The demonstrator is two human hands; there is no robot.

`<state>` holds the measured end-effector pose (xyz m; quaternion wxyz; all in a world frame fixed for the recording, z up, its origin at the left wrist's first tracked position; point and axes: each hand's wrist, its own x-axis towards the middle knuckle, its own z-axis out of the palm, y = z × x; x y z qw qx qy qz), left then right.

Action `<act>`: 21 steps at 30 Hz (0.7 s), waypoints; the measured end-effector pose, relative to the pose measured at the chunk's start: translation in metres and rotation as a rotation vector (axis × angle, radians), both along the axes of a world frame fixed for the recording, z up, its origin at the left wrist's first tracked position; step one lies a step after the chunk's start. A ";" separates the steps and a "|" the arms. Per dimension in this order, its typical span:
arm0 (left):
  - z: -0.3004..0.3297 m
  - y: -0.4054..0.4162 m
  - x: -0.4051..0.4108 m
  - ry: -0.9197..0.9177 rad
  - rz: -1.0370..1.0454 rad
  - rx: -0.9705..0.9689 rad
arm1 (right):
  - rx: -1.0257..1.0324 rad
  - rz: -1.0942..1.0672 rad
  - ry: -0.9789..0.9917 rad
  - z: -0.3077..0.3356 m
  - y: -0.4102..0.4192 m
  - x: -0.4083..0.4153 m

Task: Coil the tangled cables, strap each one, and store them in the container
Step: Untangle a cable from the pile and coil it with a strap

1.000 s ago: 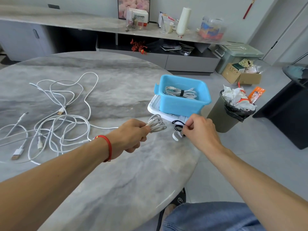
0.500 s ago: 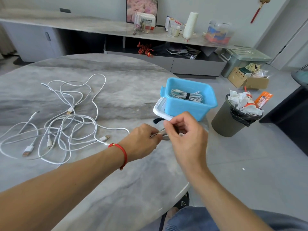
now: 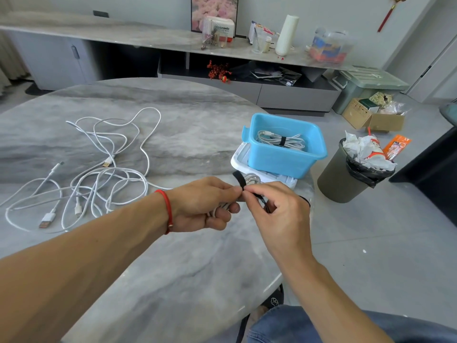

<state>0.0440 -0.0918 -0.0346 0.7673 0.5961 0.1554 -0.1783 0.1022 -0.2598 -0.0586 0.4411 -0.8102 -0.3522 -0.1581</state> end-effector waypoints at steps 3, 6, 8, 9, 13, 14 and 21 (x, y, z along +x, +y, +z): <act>0.000 0.001 0.000 -0.002 -0.014 -0.073 | -0.049 0.039 0.006 0.000 -0.002 0.000; 0.000 0.000 0.001 -0.014 -0.049 -0.063 | -0.072 0.034 -0.019 0.000 -0.004 0.000; 0.000 0.000 0.000 -0.017 -0.059 -0.060 | -0.056 0.010 -0.047 0.001 -0.005 -0.001; 0.000 0.000 0.000 -0.015 -0.062 -0.057 | -0.040 0.003 -0.066 0.002 -0.006 -0.001; 0.001 -0.001 0.001 -0.002 -0.051 -0.081 | 0.058 -0.022 -0.113 -0.002 -0.007 -0.004; 0.001 0.000 0.001 -0.001 -0.052 -0.088 | 0.071 -0.033 -0.117 -0.003 -0.007 -0.003; -0.001 0.000 0.001 0.026 -0.039 -0.053 | 0.015 0.050 -0.113 -0.004 -0.005 -0.002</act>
